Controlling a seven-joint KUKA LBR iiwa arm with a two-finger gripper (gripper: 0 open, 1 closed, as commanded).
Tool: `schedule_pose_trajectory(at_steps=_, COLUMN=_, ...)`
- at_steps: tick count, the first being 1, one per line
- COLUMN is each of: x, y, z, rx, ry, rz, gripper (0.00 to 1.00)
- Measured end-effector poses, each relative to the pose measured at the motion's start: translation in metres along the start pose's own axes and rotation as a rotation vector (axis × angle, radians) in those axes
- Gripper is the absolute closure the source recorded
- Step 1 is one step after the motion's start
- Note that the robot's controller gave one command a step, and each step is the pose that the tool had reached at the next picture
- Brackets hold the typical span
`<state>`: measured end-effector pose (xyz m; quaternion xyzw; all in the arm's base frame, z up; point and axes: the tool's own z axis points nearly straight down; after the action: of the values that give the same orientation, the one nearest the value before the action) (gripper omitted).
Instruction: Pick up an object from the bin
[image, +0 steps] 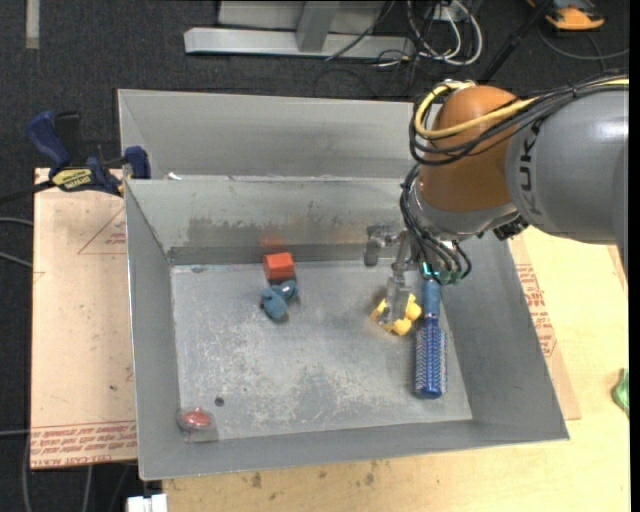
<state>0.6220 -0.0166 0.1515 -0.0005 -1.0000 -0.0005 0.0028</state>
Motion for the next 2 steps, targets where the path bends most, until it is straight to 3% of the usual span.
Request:
schedule_pose_trajectory(at_steps=1, x=0.013, y=-0.052, z=0.008, rx=0.003, ry=-0.006, rz=-0.444, gripper=0.0)
schedule_pose_trajectory(at_steps=2, x=0.021, y=-0.068, z=0.082, rx=0.0, ry=-0.014, rz=-0.484, gripper=0.0)
